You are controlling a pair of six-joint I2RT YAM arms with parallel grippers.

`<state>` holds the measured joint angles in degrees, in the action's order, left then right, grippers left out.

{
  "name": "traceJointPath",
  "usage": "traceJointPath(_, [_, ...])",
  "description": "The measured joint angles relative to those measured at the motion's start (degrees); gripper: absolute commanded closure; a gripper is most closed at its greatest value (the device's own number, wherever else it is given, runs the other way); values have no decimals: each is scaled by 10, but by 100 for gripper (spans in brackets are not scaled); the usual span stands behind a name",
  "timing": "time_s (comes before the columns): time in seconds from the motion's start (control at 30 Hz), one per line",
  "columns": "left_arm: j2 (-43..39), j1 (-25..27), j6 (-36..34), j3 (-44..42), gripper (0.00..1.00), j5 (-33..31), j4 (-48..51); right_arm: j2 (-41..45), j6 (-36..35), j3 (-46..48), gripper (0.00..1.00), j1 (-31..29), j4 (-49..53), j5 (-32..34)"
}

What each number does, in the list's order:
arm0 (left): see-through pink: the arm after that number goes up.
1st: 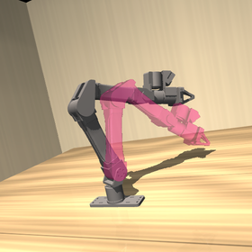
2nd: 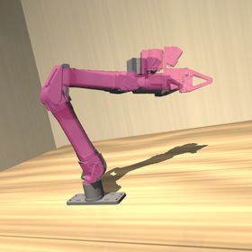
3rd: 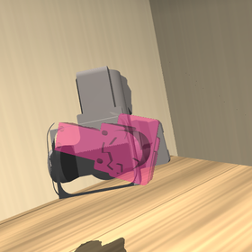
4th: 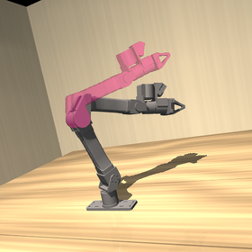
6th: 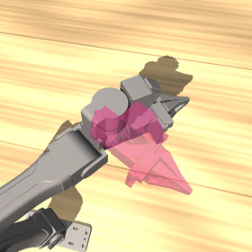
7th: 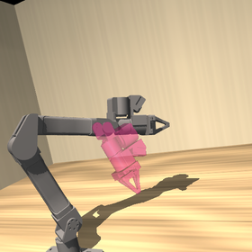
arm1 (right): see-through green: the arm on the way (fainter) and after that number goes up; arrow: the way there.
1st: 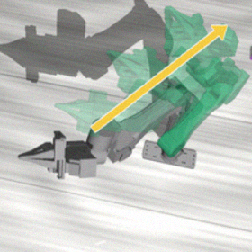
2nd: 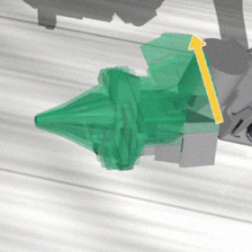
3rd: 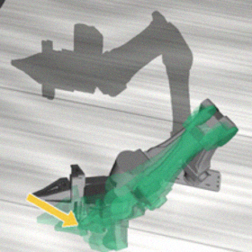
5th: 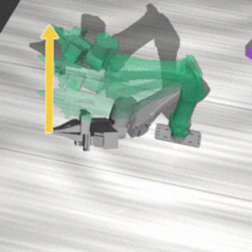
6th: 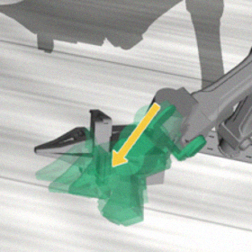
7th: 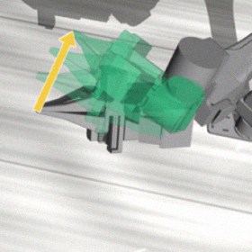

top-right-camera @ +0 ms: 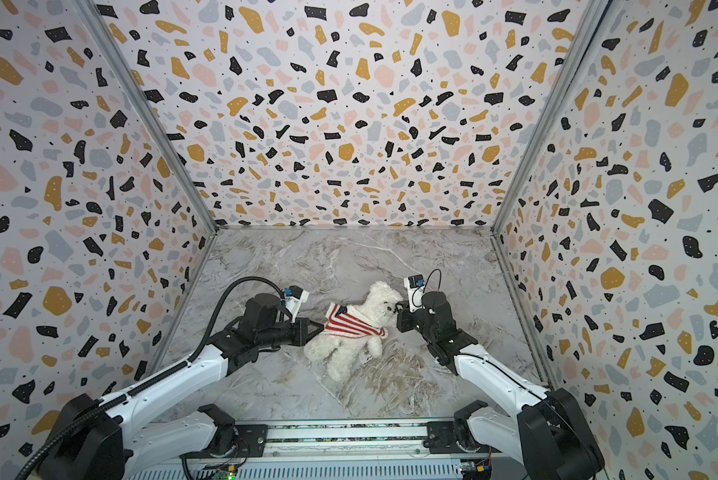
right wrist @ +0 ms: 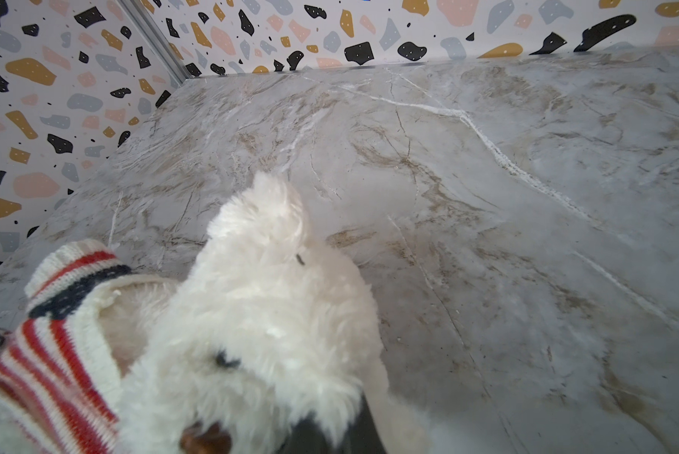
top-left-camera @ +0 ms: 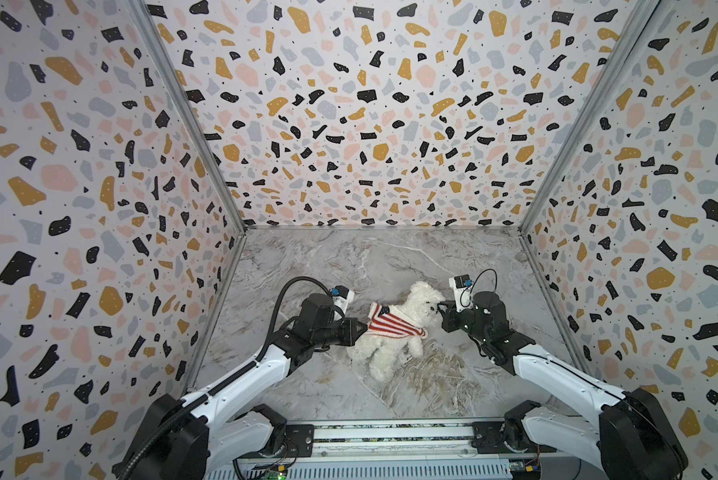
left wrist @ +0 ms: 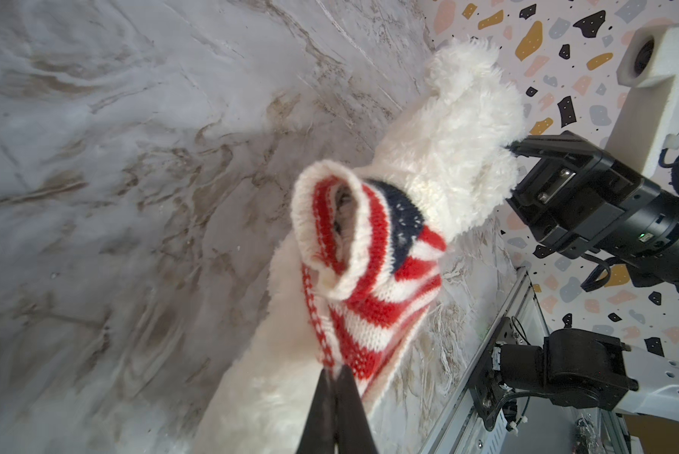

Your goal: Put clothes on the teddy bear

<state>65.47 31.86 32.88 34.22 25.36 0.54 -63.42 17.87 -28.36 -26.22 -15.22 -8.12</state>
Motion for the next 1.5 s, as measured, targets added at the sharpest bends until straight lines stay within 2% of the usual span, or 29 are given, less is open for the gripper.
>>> traceJointPath(0.3, [118, 20, 15, 13, 100, -14, -81, -3, 23, 0, 100, -25, -20, -4])
traceJointPath(0.47, [155, 29, 25, 14, 100, -26, -114, -14, 40, 0, 100, -37, -39, -9])
traceJointPath(0.7, [175, 34, 30, 24, 100, -40, -137, -31, 61, 0, 100, -64, -68, -5])
traceJointPath(0.93, [170, 30, 22, 25, 100, -69, -119, -27, 73, 2, 100, -72, -71, 2])
traceJointPath(1.2, [117, -5, 7, 25, 62, -83, -77, -22, 84, 3, 100, -48, -42, 4])
traceJointPath(1.37, [74, 1, -7, 25, 54, -100, -38, -28, 93, 9, 100, -44, -41, 2])
traceJointPath(1.5, [61, 35, -17, 32, 46, -120, -5, -43, 103, 10, 100, -43, -47, -4])
